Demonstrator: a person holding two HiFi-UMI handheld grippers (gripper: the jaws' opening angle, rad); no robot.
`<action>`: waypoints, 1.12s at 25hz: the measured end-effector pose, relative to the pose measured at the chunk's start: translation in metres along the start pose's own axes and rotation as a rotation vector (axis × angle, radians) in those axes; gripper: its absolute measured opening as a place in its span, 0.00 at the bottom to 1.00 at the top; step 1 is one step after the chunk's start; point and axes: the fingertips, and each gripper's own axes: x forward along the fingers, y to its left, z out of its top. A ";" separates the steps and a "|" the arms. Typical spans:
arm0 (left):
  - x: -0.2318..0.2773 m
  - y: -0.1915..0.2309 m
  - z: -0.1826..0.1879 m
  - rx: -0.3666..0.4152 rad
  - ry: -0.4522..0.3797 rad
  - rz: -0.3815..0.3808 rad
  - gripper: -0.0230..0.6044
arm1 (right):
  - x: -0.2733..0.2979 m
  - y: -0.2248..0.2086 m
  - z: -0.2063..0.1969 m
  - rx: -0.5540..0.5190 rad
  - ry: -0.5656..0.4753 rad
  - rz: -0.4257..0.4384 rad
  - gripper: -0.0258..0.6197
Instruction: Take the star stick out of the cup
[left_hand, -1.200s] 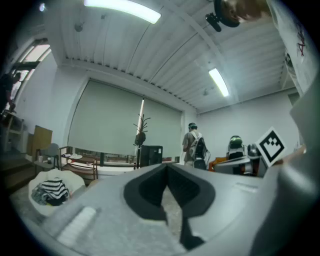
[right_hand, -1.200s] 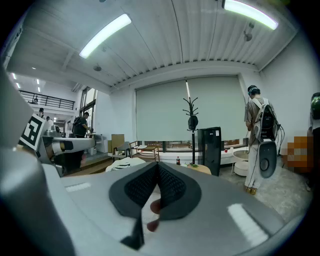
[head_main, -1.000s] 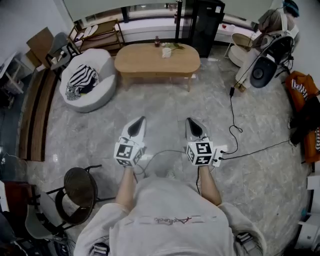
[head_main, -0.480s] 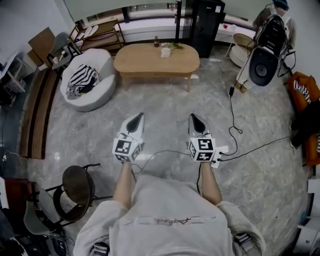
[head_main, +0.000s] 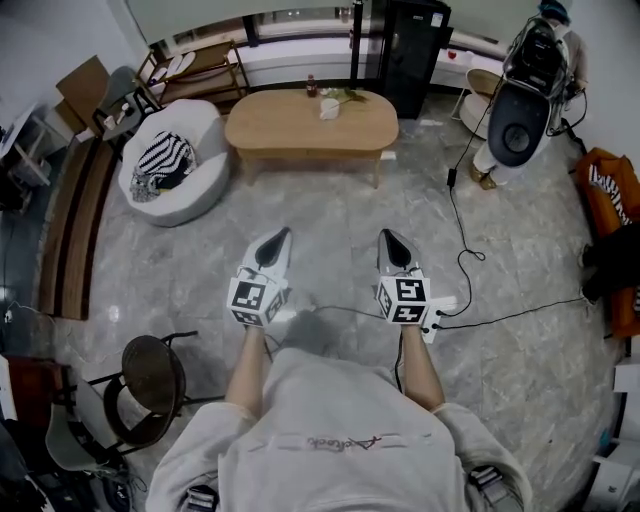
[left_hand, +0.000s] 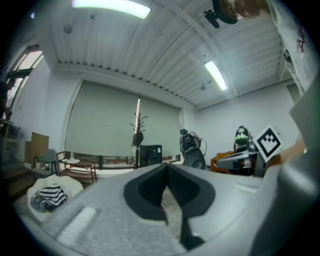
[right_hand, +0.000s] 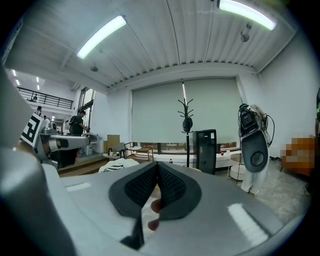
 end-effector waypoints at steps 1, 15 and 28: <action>0.004 0.001 0.000 -0.003 -0.003 -0.001 0.04 | 0.004 -0.002 0.001 -0.005 -0.001 -0.001 0.04; 0.082 0.065 -0.011 -0.035 -0.029 -0.018 0.04 | 0.101 -0.019 0.009 -0.042 0.010 -0.009 0.04; 0.192 0.193 -0.003 -0.078 -0.032 -0.044 0.04 | 0.265 -0.025 0.049 -0.060 0.033 -0.027 0.04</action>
